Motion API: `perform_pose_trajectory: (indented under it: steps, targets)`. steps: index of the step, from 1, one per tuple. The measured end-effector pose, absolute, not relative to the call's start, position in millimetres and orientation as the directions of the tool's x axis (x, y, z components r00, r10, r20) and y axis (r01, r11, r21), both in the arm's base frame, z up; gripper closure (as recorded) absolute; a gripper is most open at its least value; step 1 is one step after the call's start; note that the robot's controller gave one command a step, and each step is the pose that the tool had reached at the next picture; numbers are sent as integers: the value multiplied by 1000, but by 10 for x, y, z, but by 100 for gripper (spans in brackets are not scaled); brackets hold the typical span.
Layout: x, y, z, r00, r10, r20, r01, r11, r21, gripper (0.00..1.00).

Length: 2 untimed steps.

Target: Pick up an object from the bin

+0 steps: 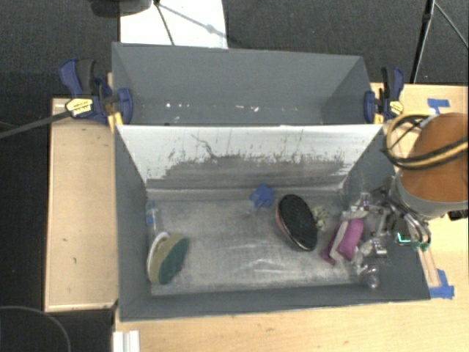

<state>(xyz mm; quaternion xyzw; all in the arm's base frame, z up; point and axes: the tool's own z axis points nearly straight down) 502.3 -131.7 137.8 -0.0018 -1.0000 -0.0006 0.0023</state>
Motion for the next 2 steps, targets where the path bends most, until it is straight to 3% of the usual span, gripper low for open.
perform_pose_trajectory:
  steps: [1,2]
  targets:
    - [5187,-1387,874,-854,-520,-5,-520,854,-1,0]
    - [5280,-1294,724,-550,-835,-13,-835,549,18,0]
